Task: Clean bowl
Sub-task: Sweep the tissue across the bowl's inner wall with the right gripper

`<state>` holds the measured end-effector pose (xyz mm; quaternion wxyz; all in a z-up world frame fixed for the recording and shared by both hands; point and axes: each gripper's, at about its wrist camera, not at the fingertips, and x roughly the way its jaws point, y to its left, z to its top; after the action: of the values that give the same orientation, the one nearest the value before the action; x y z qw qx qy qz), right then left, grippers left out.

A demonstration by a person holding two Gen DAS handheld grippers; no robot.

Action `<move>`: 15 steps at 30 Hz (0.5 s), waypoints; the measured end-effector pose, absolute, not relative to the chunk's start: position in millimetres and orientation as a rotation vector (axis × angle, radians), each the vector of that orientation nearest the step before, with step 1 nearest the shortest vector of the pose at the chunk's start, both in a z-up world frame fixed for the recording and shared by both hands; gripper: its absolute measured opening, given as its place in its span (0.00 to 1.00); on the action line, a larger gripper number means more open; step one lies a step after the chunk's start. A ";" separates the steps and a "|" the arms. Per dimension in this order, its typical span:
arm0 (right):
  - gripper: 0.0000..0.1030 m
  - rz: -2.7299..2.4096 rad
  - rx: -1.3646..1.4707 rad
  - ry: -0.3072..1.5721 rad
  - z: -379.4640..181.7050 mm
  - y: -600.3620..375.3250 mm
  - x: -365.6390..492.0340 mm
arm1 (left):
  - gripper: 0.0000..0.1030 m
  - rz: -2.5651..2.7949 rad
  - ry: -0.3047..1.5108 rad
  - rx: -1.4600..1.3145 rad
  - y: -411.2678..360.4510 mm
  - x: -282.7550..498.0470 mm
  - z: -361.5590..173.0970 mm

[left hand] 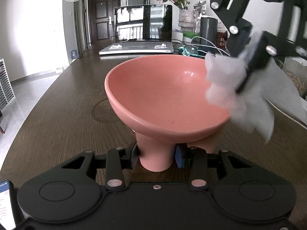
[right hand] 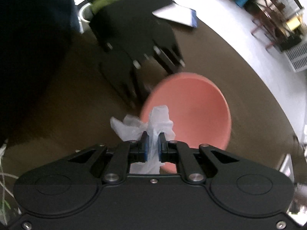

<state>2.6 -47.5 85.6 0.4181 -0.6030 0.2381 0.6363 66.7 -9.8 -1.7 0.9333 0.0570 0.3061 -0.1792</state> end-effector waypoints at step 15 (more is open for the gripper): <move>0.09 1.595 -1.490 0.409 89.2 49.4 25.6 | 0.37 -0.367 0.627 0.114 -5.8 68.6 -3.2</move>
<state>25.6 49.4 89.2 0.4443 -0.6012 0.1649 0.6434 68.6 -5.8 -3.2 0.9332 0.0556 0.3065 -0.1792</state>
